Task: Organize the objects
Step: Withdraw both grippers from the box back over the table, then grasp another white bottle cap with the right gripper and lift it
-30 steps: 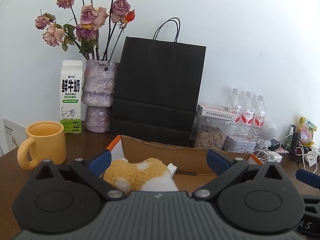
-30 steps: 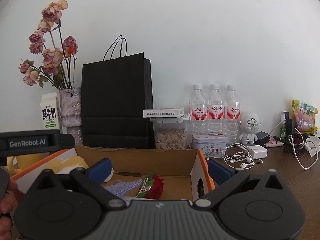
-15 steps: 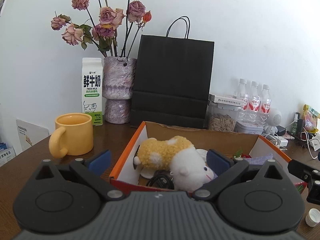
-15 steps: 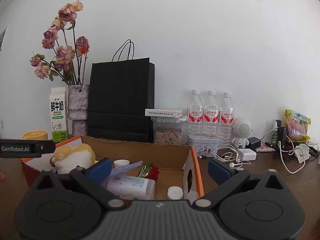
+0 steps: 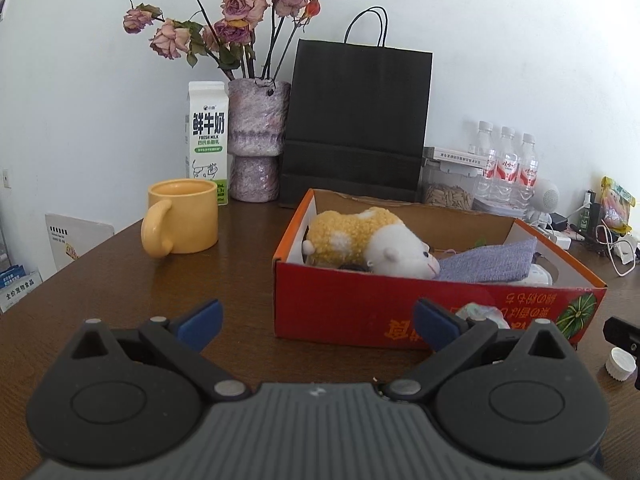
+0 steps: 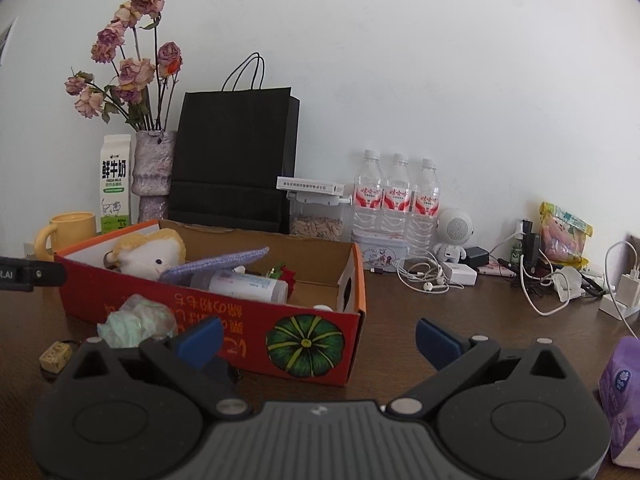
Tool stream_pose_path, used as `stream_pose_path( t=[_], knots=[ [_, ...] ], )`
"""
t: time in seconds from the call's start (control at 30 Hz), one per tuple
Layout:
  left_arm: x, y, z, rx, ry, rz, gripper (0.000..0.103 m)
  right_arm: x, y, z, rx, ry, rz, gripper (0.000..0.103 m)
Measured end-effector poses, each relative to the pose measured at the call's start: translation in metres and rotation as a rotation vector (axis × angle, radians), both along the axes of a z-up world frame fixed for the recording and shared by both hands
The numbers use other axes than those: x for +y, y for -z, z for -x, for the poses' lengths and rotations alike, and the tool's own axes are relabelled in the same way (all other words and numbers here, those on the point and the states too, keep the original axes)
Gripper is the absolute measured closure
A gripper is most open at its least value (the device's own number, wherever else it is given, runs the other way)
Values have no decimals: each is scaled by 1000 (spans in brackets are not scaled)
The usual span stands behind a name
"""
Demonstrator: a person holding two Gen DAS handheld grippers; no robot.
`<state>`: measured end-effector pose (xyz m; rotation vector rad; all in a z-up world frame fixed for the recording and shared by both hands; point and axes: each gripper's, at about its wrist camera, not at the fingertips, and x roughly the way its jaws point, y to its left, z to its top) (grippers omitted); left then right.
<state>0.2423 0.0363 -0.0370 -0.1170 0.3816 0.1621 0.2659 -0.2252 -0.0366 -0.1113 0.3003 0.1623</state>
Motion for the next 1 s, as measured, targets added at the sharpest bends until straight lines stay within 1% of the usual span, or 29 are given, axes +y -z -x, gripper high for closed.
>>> stream_pose_path(
  t=[0.13, 0.4, 0.57, 0.63, 0.67, 0.7, 0.73, 0.77, 0.83, 0.9, 0.93, 0.97, 1.0],
  knots=[
    [5, 4, 9, 26, 11, 20, 0, -15, 1, 14, 4, 46, -36, 0],
    [6, 7, 23, 43, 19, 29, 0, -31, 6, 16, 82, 120, -41, 0],
    [5, 9, 24, 56, 30, 27, 0, -41, 13, 4, 189, 175, -66, 1],
    [5, 9, 23, 60, 32, 28, 0, -43, 19, -8, 271, 183, -69, 4],
    [5, 10, 23, 62, 32, 29, 0, -44, 23, -16, 316, 185, -69, 9],
    [5, 10, 23, 62, 33, 30, 0, -44, 28, -25, 367, 187, -72, 11],
    [5, 10, 23, 62, 34, 32, 0, -44, 30, -30, 380, 191, -74, 11],
    [5, 10, 23, 62, 35, 33, 0, -43, 30, -33, 376, 197, -73, 15],
    [5, 10, 23, 63, 33, 32, 0, -42, 31, -39, 379, 203, -71, 15],
    [5, 10, 23, 65, 32, 34, 0, -40, 31, -40, 365, 202, -76, 29],
    [5, 10, 23, 67, 31, 34, 0, -40, 30, -38, 353, 196, -76, 48],
    [5, 10, 23, 69, 31, 35, 0, -40, 29, -37, 344, 186, -81, 63],
    [5, 11, 23, 71, 32, 36, 0, -40, 28, -35, 339, 179, -90, 64]
  ],
)
